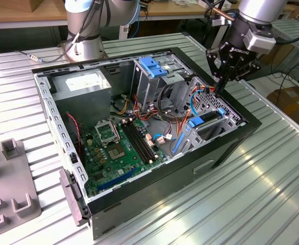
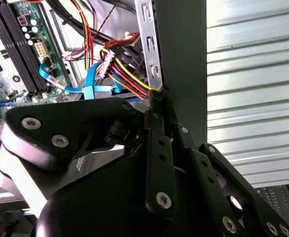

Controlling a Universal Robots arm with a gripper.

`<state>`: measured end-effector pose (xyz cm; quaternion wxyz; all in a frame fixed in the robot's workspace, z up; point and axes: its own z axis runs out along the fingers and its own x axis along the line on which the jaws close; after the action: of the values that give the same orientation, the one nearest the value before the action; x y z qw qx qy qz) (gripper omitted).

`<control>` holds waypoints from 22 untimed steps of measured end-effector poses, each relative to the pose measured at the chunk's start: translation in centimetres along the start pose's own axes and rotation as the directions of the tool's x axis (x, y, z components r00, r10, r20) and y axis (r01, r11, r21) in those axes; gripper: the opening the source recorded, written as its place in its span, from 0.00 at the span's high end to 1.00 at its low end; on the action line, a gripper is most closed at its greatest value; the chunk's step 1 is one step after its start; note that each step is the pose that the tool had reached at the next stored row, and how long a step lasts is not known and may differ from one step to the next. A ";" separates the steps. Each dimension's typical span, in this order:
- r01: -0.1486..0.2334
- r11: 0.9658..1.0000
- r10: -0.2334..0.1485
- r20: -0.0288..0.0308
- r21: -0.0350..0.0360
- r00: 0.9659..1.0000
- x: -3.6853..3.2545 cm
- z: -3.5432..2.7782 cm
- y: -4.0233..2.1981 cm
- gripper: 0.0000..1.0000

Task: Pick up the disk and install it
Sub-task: 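Insert the first disk wire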

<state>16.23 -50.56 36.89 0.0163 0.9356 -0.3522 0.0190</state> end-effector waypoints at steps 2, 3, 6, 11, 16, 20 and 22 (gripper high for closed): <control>-0.023 1.000 0.023 -0.001 -0.002 1.000 0.00 0.03 0.00 0.83; -0.034 0.999 0.034 -0.001 -0.004 0.999 0.00 0.05 0.00 0.83; -0.070 0.998 0.070 -0.003 -0.008 0.998 0.00 0.10 0.00 0.83; -0.145 0.989 0.145 -0.004 -0.013 0.989 -0.01 0.14 0.00 0.83; -0.238 0.971 0.238 -0.005 -0.019 0.971 -0.01 0.21 0.00 0.83; -0.245 0.969 0.245 -0.005 -0.019 0.969 -0.27 0.27 0.22 0.83; -0.266 0.964 0.266 -0.005 -0.021 0.964 -0.28 0.32 0.22 0.83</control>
<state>15.88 -50.56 36.56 0.0238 0.8795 -0.4750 0.0182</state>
